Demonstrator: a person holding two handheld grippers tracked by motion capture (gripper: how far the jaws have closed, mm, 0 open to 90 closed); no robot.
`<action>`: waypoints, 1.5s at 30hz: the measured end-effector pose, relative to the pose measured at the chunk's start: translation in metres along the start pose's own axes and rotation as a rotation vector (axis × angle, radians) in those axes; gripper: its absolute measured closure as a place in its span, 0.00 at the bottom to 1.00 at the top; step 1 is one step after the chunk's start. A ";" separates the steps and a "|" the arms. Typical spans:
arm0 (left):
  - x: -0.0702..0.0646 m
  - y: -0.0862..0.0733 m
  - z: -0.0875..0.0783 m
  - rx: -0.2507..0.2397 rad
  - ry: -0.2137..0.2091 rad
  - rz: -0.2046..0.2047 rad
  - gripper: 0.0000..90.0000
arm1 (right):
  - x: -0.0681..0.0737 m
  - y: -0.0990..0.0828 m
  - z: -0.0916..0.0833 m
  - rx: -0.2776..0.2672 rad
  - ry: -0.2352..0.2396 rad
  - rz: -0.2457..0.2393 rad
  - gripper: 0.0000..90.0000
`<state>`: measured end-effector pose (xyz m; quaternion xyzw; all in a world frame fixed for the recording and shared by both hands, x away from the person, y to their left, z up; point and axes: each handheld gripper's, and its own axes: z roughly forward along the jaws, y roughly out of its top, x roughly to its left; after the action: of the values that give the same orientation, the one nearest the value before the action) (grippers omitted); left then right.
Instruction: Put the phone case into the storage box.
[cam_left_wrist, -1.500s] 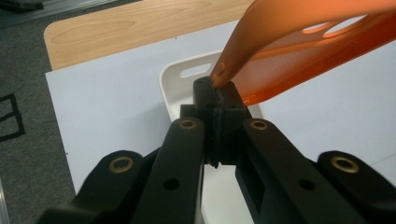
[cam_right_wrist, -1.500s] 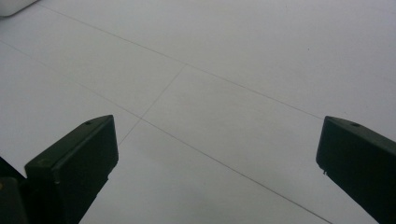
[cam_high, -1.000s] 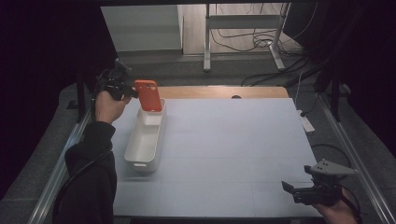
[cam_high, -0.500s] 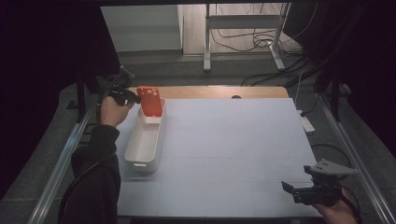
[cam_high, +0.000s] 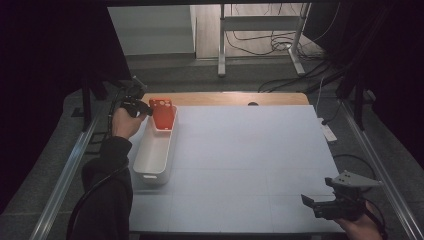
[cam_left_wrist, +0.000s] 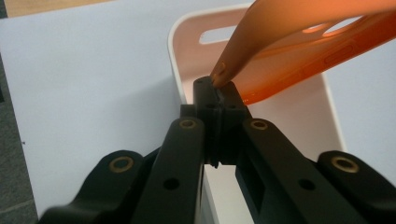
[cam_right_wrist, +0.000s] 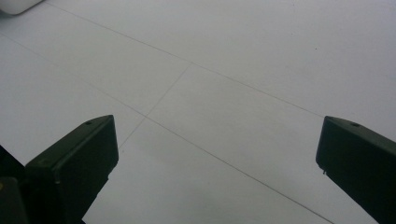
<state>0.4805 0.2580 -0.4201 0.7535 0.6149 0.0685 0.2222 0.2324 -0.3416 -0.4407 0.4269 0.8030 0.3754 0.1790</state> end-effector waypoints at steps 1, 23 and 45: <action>0.001 -0.001 0.002 0.002 0.001 -0.001 0.99 | 0.000 0.000 0.000 -0.001 0.000 -0.001 0.00; -0.004 0.000 0.016 -0.060 0.018 -0.001 0.87 | 0.001 0.000 0.001 0.008 0.003 -0.011 0.00; -0.010 -0.012 0.003 -0.203 -0.044 0.084 0.46 | 0.002 0.001 0.001 0.015 0.000 -0.021 0.00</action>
<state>0.4680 0.2497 -0.4258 0.7535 0.5678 0.1229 0.3079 0.2324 -0.3390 -0.4411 0.4200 0.8100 0.3675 0.1798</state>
